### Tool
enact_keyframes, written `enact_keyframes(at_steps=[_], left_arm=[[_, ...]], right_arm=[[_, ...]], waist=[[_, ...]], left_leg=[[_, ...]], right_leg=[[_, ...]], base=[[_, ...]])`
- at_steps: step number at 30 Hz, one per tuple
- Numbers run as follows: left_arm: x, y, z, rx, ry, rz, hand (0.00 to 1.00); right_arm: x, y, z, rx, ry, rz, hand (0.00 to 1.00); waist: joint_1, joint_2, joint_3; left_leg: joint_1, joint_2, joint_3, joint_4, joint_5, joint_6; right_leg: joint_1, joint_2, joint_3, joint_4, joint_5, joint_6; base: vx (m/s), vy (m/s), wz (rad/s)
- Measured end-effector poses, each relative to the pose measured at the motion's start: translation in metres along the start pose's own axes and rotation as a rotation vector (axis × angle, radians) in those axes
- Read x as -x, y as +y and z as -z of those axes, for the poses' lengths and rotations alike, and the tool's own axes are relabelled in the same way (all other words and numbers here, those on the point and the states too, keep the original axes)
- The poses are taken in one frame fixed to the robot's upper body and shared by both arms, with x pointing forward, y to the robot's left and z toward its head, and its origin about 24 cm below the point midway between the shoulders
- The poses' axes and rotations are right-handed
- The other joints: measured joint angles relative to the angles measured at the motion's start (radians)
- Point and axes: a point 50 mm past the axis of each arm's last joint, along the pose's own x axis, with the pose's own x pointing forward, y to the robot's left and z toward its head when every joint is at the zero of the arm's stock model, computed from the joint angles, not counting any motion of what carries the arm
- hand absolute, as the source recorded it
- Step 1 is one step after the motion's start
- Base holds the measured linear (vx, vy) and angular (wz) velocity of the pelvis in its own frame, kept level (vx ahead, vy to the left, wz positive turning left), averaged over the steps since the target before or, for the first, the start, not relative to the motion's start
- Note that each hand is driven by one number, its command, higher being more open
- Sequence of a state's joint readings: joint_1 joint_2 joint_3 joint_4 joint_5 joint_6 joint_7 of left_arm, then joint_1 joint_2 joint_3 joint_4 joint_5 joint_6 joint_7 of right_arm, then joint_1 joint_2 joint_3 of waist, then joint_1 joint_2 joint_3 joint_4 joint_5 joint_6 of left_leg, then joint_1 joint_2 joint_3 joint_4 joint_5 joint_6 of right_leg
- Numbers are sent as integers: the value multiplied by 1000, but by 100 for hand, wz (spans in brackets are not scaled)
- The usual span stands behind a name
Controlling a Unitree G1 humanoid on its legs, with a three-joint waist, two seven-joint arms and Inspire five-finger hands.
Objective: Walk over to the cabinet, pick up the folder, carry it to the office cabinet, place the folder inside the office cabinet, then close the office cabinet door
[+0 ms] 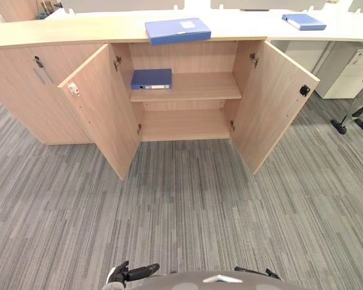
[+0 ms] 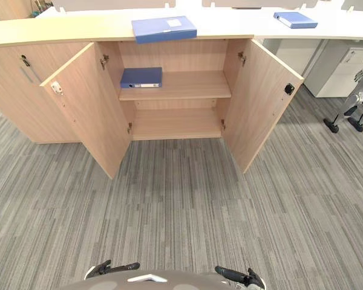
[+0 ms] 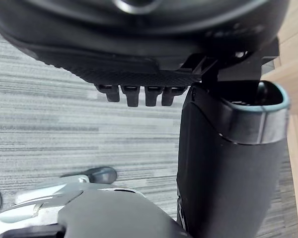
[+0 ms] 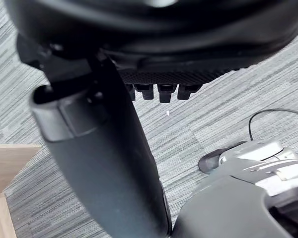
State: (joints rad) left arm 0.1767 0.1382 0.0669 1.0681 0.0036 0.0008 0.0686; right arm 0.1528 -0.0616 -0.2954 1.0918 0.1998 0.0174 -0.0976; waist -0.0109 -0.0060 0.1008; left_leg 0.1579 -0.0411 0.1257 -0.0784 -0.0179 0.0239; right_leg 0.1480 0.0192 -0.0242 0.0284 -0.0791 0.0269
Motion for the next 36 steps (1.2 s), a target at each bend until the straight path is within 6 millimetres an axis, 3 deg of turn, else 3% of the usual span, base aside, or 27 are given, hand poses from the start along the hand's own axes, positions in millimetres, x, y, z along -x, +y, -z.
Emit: enact_keyframes(at_steps=[2, 10, 26, 33, 36], left_arm=[[0, 0, -1, -7, -3, 1, 100], [-1, -1, -4, -7, -10, 4, 100], [-1, 1, -7, -9, -27, 1, 100], [-3, 3, -14, -13, -45, -2, 100], [-4, 2, -23, -13, -68, 1, 100]], right_arm=[[0, 2, -1, -1, -1, -3, 100], [-3, 15, -19, -38, -42, -30, 100], [-3, 19, -21, -27, -40, -40, 100], [-3, 37, -33, 26, -68, -87, 100], [-3, 43, -43, 40, -94, -103, 100]], waist=[[-1, 1, 5], [-3, 4, 23], [-3, -7, 30], [7, -19, 36], [7, -20, 57]], left_leg=[[9, -1, 1, -8, 0, -1], [15, -2, 1, -9, -1, -2], [-16, -11, 4, -16, 0, 0], [-60, -11, 57, -10, -21, 9], [-89, -12, 78, 34, -60, 22]], right_leg=[[7, -1, -3, -4, 0, 14], [8, -1, -10, -5, -2, 17], [-9, -9, -24, -33, -2, 15], [-72, -8, 24, -24, 1, 12], [-146, -16, 31, 103, -50, 39]], base=[[0, 0, 0], [-24, -19, 0], [-32, -16, 0], [-1, 3, -20], [16, 31, -24]])
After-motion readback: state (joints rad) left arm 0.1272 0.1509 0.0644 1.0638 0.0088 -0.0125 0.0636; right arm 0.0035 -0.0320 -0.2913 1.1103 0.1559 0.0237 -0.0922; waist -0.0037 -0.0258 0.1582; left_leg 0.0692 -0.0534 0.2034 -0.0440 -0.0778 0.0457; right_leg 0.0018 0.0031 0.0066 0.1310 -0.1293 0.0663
